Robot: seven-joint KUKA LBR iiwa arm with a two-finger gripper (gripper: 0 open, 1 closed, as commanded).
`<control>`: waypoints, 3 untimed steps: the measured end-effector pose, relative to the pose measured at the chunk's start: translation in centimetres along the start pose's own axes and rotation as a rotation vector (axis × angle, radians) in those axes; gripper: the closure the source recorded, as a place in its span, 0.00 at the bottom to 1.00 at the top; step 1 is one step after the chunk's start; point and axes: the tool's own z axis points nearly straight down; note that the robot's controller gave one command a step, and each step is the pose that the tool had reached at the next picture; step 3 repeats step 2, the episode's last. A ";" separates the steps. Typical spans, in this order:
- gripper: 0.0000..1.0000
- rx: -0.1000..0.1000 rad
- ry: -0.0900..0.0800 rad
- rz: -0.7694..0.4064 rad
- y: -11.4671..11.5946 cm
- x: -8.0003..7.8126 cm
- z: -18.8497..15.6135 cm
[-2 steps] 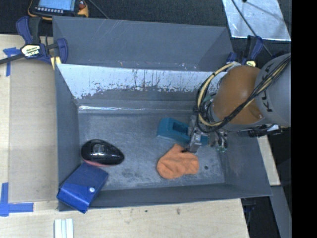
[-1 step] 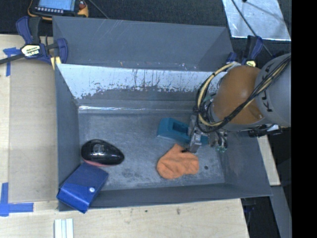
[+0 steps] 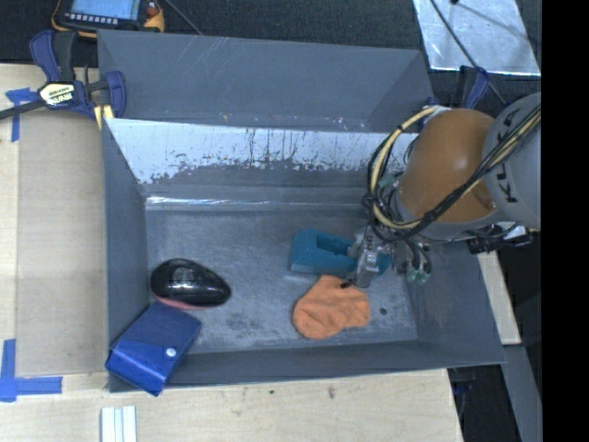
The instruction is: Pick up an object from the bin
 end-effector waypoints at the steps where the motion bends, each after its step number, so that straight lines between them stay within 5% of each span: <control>1: 1.00 -0.001 0.012 -0.061 -4.3 1.0 -6.1; 2: 1.00 0.002 0.008 -0.074 -1.8 0.8 -11.7; 3: 1.00 0.002 0.008 -0.074 -1.8 0.8 -11.7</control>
Offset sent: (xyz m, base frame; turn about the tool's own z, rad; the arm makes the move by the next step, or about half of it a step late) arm -0.0059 0.0058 0.1336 -0.0911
